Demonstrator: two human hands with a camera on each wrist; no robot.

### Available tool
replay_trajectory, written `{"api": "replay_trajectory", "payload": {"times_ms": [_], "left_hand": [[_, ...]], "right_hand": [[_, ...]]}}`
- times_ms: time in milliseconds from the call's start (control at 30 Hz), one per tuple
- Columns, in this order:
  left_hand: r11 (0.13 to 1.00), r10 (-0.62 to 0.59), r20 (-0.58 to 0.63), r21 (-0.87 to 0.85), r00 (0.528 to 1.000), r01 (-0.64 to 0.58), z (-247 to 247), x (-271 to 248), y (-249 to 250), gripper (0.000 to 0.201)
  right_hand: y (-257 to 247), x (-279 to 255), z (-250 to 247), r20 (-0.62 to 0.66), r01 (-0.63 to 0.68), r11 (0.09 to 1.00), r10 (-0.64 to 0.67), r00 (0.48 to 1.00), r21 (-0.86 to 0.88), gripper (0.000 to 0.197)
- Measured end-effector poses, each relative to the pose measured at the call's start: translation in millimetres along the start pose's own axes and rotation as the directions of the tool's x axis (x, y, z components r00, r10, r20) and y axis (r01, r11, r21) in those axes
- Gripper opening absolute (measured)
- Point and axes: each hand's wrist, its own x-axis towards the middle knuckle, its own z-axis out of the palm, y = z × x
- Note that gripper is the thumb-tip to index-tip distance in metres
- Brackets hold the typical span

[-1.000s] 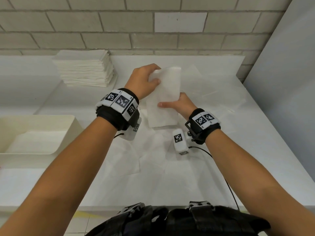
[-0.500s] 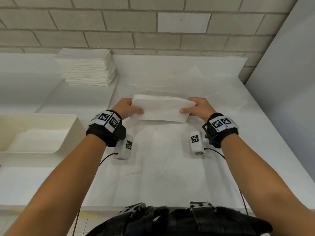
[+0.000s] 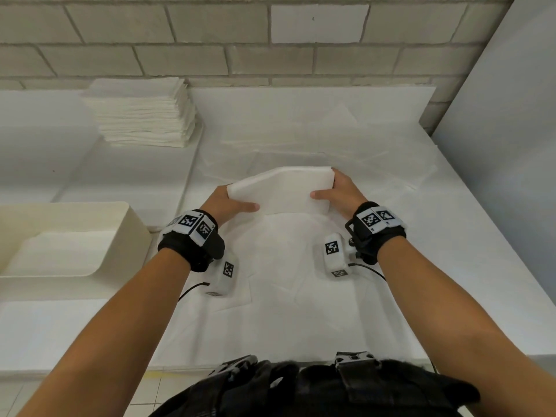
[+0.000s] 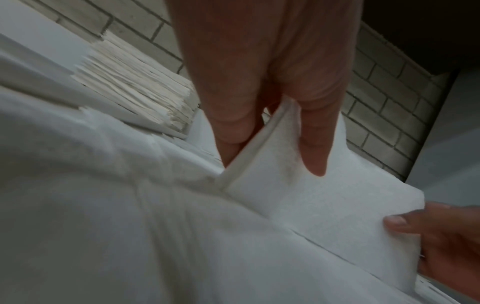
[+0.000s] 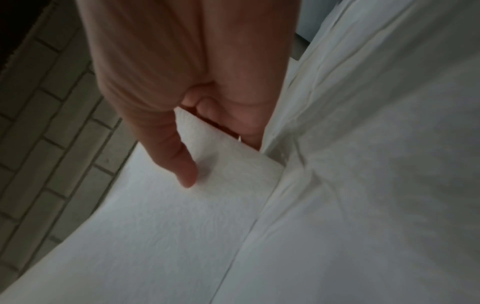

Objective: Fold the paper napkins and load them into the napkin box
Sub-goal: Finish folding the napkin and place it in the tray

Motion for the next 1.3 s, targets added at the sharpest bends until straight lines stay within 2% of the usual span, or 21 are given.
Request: {"api": "replay_trajectory", "payload": {"times_ms": [200, 367, 467, 567, 667, 800, 867, 1000, 1133, 1233, 1300], "left_hand": [[0.998, 0.035, 0.016, -0.058, 0.999, -0.034, 3.3, 3.5, -3.3, 0.049], [0.999, 0.024, -0.004, -0.031, 1.000, -0.024, 3.2, 7.6, -4.8, 0.039], [0.997, 0.036, 0.000, -0.073, 0.999, -0.036, -0.5, 5.1, -7.0, 0.035], [0.989, 0.047, 0.059, -0.140, 0.997, -0.039, -5.4, 3.0, -8.7, 0.032], [0.990, 0.079, 0.144, -0.128, 0.986, -0.060, -5.3, 3.6, -8.1, 0.034], [0.989, 0.021, 0.132, -0.146, 0.991, -0.002, -13.3, 6.1, -10.8, 0.029], [0.991, 0.007, 0.137, -0.132, 0.991, 0.011, -12.4, 7.5, -11.3, 0.030], [0.993, 0.034, 0.102, -0.113, 0.994, -0.022, -2.3, 7.0, -5.3, 0.045], [0.990, 0.021, 0.106, -0.143, 0.994, -0.005, -9.3, 6.9, -9.6, 0.060], [0.992, 0.011, 0.173, -0.129, 0.985, 0.011, -7.6, 5.1, -8.7, 0.054], [0.992, 0.016, 0.150, -0.125, 0.989, 0.003, -5.1, 5.8, -6.5, 0.052]], "right_hand": [[6.3, 0.7, 4.7, 0.038, -0.051, 0.995, 0.048, 0.998, 0.080, 0.049], [3.6, 4.0, 5.4, 0.023, -0.056, 0.993, 0.054, 0.998, 0.107, 0.045], [4.2, 4.5, 3.6, 0.027, -0.066, 0.987, 0.063, 0.998, 0.145, 0.040], [6.6, 4.7, 4.0, 0.050, -0.085, 0.985, 0.078, 0.996, 0.153, 0.040], [4.0, 2.5, 6.3, 0.076, -0.105, 0.986, 0.096, 0.992, 0.130, 0.039], [3.9, 1.0, -0.8, 0.121, -0.117, 0.975, 0.095, 0.988, 0.188, 0.036], [3.0, 0.2, 0.5, 0.131, -0.111, 0.984, 0.093, 0.987, 0.140, 0.032], [-0.2, 1.3, 5.9, 0.094, -0.096, 0.994, 0.090, 0.991, 0.054, 0.037], [-2.0, -1.7, -6.0, 0.135, -0.088, 0.993, 0.076, 0.988, 0.081, 0.026], [2.2, -0.2, -3.8, 0.144, -0.124, 0.992, 0.118, 0.983, 0.036, 0.035], [6.3, 1.8, 0.1, 0.118, -0.140, 0.990, 0.136, 0.984, 0.029, 0.044]]}}
